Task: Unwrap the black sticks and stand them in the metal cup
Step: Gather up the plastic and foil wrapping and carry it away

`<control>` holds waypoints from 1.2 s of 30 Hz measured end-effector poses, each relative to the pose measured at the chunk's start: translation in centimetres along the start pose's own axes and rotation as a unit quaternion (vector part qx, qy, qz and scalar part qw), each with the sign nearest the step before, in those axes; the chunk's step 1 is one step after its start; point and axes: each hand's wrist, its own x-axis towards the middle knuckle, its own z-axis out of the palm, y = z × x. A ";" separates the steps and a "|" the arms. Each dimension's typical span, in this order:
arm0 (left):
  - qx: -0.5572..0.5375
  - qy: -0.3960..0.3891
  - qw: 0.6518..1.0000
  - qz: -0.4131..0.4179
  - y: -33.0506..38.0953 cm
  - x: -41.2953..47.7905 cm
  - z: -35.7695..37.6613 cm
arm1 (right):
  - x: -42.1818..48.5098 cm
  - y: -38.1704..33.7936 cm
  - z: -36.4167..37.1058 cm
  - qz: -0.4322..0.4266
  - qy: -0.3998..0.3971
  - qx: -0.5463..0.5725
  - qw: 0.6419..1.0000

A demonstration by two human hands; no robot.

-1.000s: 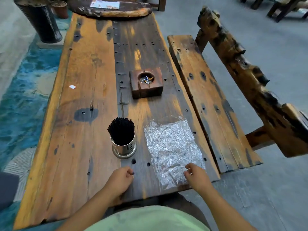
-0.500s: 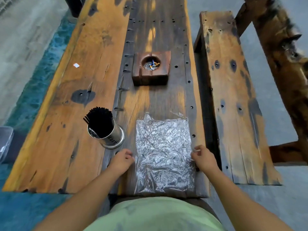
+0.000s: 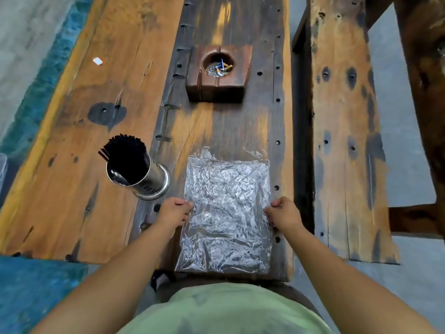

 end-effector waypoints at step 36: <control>-0.042 0.083 0.919 0.383 12.1 -16.4 -6.6 | -12.1 -10.8 -13.6 -0.407 -0.014 0.122 0.905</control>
